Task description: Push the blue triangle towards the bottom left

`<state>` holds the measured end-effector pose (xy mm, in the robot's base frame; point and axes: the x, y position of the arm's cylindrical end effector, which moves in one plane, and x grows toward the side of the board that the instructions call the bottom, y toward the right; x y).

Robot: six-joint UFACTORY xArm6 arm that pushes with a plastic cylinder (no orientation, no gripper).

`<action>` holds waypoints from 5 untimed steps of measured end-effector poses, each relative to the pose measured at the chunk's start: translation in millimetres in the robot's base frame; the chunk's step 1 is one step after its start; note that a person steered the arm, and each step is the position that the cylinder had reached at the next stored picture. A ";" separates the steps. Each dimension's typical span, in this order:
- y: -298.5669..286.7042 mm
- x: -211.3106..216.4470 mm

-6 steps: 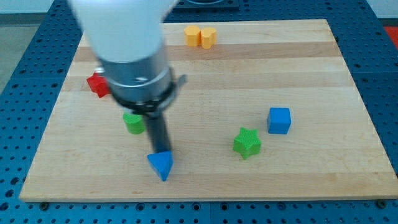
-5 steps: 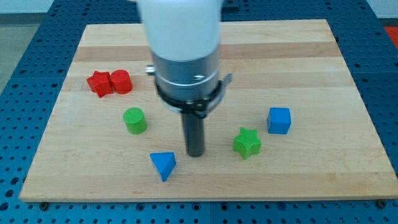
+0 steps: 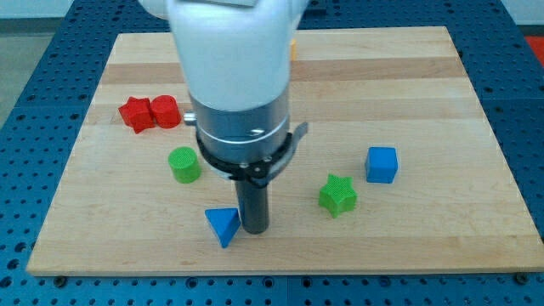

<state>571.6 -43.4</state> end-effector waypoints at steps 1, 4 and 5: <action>-20.2 -3.3; -81.0 -3.3; -98.3 -3.3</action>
